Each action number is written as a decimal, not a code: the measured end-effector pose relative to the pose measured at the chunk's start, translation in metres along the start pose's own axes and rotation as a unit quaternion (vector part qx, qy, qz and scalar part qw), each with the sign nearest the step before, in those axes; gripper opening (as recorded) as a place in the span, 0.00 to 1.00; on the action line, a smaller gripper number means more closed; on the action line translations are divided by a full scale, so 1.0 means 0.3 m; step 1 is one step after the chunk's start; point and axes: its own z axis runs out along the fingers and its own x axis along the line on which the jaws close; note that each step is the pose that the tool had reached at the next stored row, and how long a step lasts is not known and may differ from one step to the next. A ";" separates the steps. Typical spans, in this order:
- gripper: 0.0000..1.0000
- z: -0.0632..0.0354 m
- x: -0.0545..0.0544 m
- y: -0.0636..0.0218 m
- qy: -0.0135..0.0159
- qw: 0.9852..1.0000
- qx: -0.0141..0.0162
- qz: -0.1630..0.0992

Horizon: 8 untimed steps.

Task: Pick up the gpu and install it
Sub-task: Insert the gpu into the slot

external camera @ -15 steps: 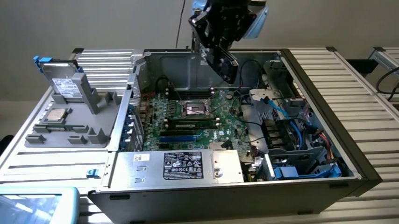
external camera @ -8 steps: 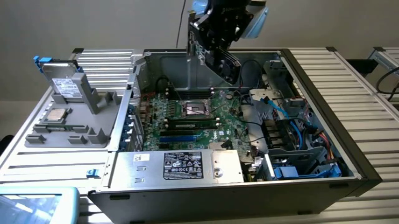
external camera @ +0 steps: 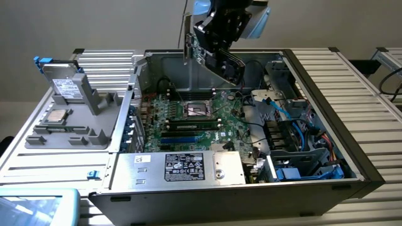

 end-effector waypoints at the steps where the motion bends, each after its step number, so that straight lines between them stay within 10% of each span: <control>1: 0.29 0.001 0.000 0.000 0.001 1.000 0.000 -0.009; 8: 0.29 0.006 0.000 -0.001 0.007 0.997 0.002 -0.072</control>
